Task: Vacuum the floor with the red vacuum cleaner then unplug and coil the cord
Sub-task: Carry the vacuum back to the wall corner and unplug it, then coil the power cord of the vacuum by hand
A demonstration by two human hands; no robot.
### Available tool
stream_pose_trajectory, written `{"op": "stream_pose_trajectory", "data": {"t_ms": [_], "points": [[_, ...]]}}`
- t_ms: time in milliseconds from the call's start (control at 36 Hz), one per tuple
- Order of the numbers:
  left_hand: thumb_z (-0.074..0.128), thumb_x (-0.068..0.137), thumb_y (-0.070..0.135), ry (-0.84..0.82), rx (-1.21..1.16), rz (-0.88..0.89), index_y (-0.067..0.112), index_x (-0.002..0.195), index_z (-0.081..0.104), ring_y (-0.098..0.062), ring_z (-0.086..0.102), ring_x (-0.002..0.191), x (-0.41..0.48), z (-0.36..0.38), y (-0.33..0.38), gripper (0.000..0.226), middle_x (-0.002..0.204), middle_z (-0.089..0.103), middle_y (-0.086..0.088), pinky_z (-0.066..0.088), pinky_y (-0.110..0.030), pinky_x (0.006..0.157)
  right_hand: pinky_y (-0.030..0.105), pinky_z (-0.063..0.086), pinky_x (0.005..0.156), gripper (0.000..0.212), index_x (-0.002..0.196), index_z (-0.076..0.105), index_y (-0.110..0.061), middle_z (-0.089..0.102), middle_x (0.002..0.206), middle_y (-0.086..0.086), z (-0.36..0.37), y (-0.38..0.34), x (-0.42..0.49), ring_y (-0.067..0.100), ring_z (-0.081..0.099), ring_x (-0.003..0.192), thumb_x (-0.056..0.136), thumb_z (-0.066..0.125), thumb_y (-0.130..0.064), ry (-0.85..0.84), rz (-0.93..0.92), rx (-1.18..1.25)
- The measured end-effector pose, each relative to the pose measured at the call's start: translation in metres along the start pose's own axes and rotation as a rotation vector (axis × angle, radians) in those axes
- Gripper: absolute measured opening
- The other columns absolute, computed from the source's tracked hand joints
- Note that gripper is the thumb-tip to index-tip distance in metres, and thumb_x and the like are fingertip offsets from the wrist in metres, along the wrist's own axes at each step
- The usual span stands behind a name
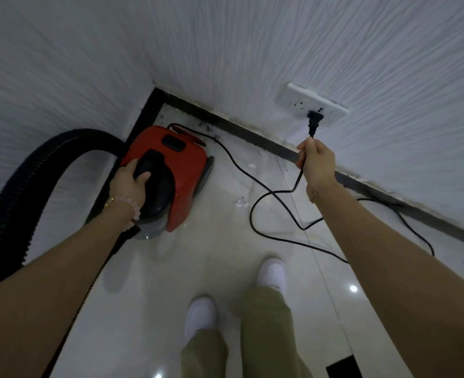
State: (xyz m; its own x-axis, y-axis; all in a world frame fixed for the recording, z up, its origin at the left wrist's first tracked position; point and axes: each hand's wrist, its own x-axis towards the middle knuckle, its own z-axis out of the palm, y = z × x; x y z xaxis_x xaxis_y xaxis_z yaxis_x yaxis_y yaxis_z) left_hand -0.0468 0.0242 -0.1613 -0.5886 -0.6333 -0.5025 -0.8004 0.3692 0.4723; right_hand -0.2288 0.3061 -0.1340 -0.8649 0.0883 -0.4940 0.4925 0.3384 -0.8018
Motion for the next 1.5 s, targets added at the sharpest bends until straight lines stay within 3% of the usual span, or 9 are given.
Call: {"op": "stream_pose_trajectory", "data": {"t_ms": [278, 417, 806, 917, 972, 1056, 1167, 1333, 1500], "points": [[0.044, 0.097, 0.021, -0.004, -0.023, -0.011, 0.011, 0.138, 0.042, -0.037, 0.046, 0.123, -0.003, -0.002, 0.005, 0.043, 0.134, 0.05, -0.022, 0.038, -0.045, 0.106, 0.02, 0.026, 0.042, 0.028, 0.064, 0.046, -0.018, 0.037, 0.058, 0.0, -0.015, 0.027, -0.05, 0.012, 0.029, 0.05, 0.09, 0.041, -0.011, -0.075, 0.091, -0.173], [0.047, 0.096, 0.021, -0.064, -0.098, -0.023, 0.012, 0.139, 0.041, -0.034, 0.046, 0.126, -0.001, -0.006, 0.004, 0.045, 0.138, 0.049, -0.017, 0.036, -0.047, 0.109, 0.024, 0.029, 0.056, 0.022, 0.071, 0.053, -0.016, 0.038, 0.061, -0.001, -0.032, 0.066, -0.085, 0.011, 0.034, 0.057, 0.091, 0.042, -0.016, -0.106, 0.161, -0.126], [0.046, 0.092, 0.016, 0.116, 0.107, -0.045, 0.002, 0.133, 0.04, -0.043, 0.05, 0.115, 0.007, 0.016, 0.016, 0.043, 0.129, 0.049, -0.029, 0.041, -0.055, 0.098, 0.014, 0.033, 0.052, 0.03, 0.1, 0.067, -0.016, 0.047, 0.069, -0.002, -0.038, 0.05, -0.043, 0.006, 0.043, 0.058, 0.099, 0.037, -0.02, -0.386, -0.087, -0.281], [0.063, 0.078, 0.001, 0.467, 0.365, 0.514, -0.002, 0.128, 0.046, -0.044, 0.048, 0.116, -0.024, 0.051, 0.057, 0.053, 0.127, 0.05, -0.03, 0.04, -0.054, 0.1, 0.012, 0.034, 0.058, 0.034, 0.117, 0.063, -0.016, 0.05, 0.071, -0.005, -0.034, 0.047, -0.018, 0.006, 0.042, 0.062, 0.095, 0.038, -0.007, -0.5, -0.084, -0.29], [0.071, 0.07, -0.001, 0.441, 0.377, 0.951, 0.002, 0.126, 0.052, -0.034, 0.05, 0.118, -0.043, 0.082, 0.083, 0.059, 0.125, 0.058, -0.02, 0.04, -0.045, 0.104, 0.015, 0.039, 0.061, 0.03, 0.111, 0.065, -0.013, 0.057, 0.072, -0.001, -0.033, 0.048, -0.009, 0.009, 0.045, 0.062, 0.096, 0.04, -0.005, -0.554, -0.138, -0.283], [0.075, 0.069, 0.011, 0.235, 0.422, 1.198, 0.011, 0.132, 0.05, -0.025, 0.049, 0.127, -0.058, 0.124, 0.108, 0.068, 0.13, 0.059, -0.007, 0.04, -0.04, 0.108, 0.019, 0.045, 0.063, 0.022, 0.097, 0.068, -0.017, 0.066, 0.078, 0.004, -0.032, 0.055, -0.004, 0.008, 0.053, 0.063, 0.097, 0.047, -0.012, -0.628, -0.212, -0.28], [0.049, 0.08, 0.026, 0.087, 0.433, 1.318, 0.01, 0.123, 0.058, -0.022, 0.062, 0.113, -0.065, 0.158, 0.126, 0.046, 0.118, 0.066, -0.006, 0.036, -0.04, 0.106, 0.025, 0.049, 0.064, 0.024, 0.075, 0.066, -0.009, 0.063, 0.066, 0.002, -0.03, 0.065, -0.004, 0.007, 0.056, 0.056, 0.09, 0.049, 0.0, -0.615, -0.295, -0.314], [0.057, 0.088, 0.026, -0.075, 0.35, 1.177, 0.011, 0.132, 0.047, -0.024, 0.051, 0.112, -0.06, 0.174, 0.139, 0.048, 0.122, 0.053, -0.011, 0.042, -0.034, 0.087, 0.017, 0.052, 0.063, 0.026, 0.074, 0.067, -0.012, 0.061, 0.063, -0.004, -0.045, 0.076, -0.005, 0.007, 0.057, 0.058, 0.095, 0.052, -0.017, -0.603, -0.29, -0.255], [0.051, 0.093, 0.022, -0.131, 0.265, 1.081, 0.008, 0.116, 0.063, -0.021, 0.054, 0.103, -0.039, 0.178, 0.126, 0.03, 0.108, 0.058, -0.011, 0.044, -0.03, 0.085, 0.014, 0.049, 0.066, 0.022, 0.105, 0.071, -0.017, 0.064, 0.063, -0.017, -0.048, 0.094, -0.004, 0.0, 0.054, 0.06, 0.089, 0.058, -0.01, -0.607, -0.297, -0.249]]}}
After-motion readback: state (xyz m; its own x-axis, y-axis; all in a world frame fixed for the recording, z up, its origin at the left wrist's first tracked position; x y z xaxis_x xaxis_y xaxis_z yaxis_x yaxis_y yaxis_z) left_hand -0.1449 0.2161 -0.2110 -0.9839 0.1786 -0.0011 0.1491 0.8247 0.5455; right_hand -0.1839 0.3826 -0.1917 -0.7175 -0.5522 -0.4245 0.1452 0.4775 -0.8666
